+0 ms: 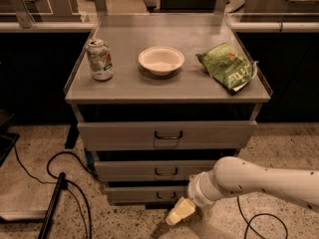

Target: Open middle drawer

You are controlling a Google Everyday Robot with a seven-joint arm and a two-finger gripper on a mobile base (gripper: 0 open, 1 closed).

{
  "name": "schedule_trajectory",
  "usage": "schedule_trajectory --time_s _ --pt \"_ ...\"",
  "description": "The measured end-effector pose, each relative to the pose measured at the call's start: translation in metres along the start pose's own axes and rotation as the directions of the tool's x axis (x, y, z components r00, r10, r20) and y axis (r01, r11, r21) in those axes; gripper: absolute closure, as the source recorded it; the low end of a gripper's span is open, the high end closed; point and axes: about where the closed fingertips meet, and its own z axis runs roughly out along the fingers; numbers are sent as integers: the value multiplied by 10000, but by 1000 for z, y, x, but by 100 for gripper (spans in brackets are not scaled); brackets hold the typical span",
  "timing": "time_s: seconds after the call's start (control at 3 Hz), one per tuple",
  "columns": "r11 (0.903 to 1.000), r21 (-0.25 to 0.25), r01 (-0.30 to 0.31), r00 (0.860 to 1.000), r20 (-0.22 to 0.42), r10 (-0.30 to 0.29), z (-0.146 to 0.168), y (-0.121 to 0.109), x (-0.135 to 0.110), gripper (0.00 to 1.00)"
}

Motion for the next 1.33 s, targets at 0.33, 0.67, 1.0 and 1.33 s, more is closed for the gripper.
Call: schedule_trajectory --time_s 0.33,0.67,1.0,1.33 --pt "9991 211 -372 9984 432 363 9 -44 -10 0" --pt "9990 233 -369 9983 458 358 9 -45 -12 0" --pt "9977 568 -377 9983 457 351 16 -46 -9 0" --pt "9944 977 -411 9982 483 365 22 -54 -9 0"
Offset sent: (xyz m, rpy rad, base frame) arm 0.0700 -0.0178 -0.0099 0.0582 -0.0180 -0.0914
